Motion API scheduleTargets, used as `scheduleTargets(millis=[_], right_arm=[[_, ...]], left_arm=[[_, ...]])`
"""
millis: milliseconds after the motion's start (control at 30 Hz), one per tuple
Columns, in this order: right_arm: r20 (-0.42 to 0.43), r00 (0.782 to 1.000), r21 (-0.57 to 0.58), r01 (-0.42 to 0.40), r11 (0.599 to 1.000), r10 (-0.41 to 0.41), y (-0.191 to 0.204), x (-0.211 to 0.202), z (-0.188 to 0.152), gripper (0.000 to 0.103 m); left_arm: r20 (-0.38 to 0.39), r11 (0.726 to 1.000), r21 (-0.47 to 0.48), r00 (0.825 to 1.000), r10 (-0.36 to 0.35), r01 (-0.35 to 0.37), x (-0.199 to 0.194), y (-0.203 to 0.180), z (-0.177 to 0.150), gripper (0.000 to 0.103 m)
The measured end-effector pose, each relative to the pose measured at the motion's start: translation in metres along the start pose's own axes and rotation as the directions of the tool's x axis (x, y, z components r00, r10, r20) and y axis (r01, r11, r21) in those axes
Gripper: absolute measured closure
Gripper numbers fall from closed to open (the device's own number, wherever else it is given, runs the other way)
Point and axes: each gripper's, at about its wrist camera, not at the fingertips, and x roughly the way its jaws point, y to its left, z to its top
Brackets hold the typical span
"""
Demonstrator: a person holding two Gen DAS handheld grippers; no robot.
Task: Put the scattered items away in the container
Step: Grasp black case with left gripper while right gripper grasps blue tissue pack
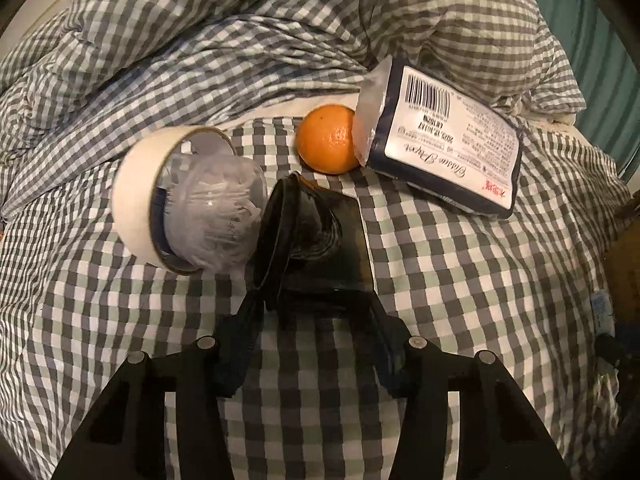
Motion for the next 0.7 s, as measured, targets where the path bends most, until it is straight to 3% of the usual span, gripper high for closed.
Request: scheduleTargets(millis=[100,133,167,267,433,600,667,700], right_arm=[[0.01,0.999,0.016,-0.037,0.999,0.037,-0.005,-0.007,0.0,0.076],[0.01,0.999,0.014,-0.053,0.998,0.053,-0.006,-0.01,-0.001,0.076],[0.012,0.997,0.017,-0.079,0.997,0.079,0.0,-0.013,-0.002,0.077],[0.018,0.988,0.034,-0.154,0.987,0.154,0.001,-0.021,-0.008,0.078],[0.028,0.982,0.03,-0.186,0.982,0.185,0.007,-0.032,-0.014,0.079],[0.036,0.98,0.022,-0.196,0.98,0.195,0.008,-0.036,-0.016,0.08],[0.03,0.979,0.022,-0.201,0.979,0.2,0.007,-0.033,-0.014,0.08],[0.028,0.979,0.024,-0.202,0.979,0.201,0.007,-0.032,-0.015,0.08]], left_arm=[[0.017,1.0,-0.009,1.0,0.002,-0.001,-0.01,0.004,0.002,0.056],[0.02,1.0,-0.011,1.0,0.003,-0.003,-0.013,0.005,0.003,0.087],[0.013,1.0,-0.017,1.0,0.007,-0.006,-0.015,0.008,0.003,0.092],[0.021,1.0,-0.026,1.0,0.011,-0.01,-0.022,0.015,0.002,0.093],[0.028,0.999,-0.036,1.0,0.007,-0.006,-0.026,0.025,-0.001,0.097],[0.051,0.999,-0.035,0.999,0.011,-0.009,-0.029,0.03,-0.002,0.095],[0.048,1.0,-0.027,0.999,0.014,-0.013,-0.027,0.031,-0.004,0.079],[0.04,1.0,-0.027,0.999,0.017,-0.015,-0.025,0.031,-0.004,0.053]])
